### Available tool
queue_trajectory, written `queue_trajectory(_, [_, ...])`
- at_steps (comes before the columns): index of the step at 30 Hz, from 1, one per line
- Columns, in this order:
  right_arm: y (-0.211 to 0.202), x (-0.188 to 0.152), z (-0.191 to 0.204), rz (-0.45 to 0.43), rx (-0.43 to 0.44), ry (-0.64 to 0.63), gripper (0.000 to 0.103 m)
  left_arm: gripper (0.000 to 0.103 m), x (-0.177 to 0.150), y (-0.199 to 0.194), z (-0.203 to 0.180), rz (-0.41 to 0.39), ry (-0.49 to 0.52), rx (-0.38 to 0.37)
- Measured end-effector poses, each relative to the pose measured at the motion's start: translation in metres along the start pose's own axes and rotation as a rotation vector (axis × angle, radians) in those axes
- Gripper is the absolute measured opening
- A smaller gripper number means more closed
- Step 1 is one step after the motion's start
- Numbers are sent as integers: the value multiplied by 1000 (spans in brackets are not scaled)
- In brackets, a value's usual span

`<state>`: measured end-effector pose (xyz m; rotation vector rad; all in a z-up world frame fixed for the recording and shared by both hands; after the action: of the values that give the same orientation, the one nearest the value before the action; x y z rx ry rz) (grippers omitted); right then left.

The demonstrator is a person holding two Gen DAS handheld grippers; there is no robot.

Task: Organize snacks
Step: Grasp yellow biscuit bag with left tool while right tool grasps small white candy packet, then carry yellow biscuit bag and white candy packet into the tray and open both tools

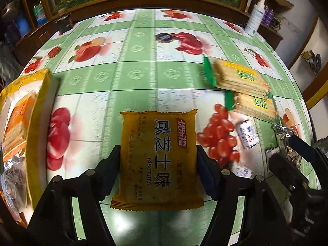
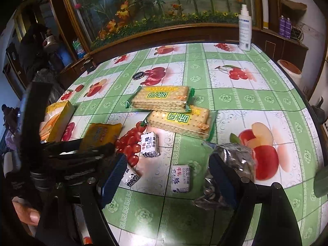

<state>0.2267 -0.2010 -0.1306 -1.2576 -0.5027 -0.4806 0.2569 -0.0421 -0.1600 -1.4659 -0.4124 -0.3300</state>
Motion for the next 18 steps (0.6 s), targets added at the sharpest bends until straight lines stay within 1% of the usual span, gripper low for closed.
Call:
queue_trajectory(1, [6,0,2,13,3,-10,81,69,-1,0,6,-2,0,8])
queue_trajectory(3, [20,1,10,41,13,-34,70,69,-4,0,18,-3,-10,23])
queue_trajectory(4, [27,2,13,56,12,-45,67,69,-6,0,23,-2,-16,25])
queue_trajectory(6, [43,1,18,88,7,-63,56,69,-9,-2,29,-1,-30,15])
queue_trajectory(7, [49,1,19,96,-2,-68,56,69,-11,-4,31,-3,-34,14])
queue_trajectory(8, [50,3,20,83,-24,-87,52,69,-12,-5,32,-4,-36,16])
queue_trajectory(9, [52,5,20,87,-36,-92,42,69,-13,-6,33,-7,-35,19])
queue_trajectory(11, [53,7,20,86,-45,-93,20,69,-15,-10,34,-14,-36,32])
queue_trajectory(14, [44,5,22,76,-42,-98,20,69,-19,-19,37,-34,-35,48])
queue_trajectory(18, [14,6,32,18,-42,-110,20,69,-25,-41,39,-77,-37,51])
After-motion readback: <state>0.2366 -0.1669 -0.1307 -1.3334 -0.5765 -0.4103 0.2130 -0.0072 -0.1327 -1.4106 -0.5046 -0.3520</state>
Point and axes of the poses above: each gripper's, at about its wrist camera, not at the fingertips, and y roughly the way its jaws point, z to its left, x to its top, the point moved 7 cm from there along y, roughly the way its jaws point, and after that the axes turned 6 degrees about x, right-handed, at the moved point
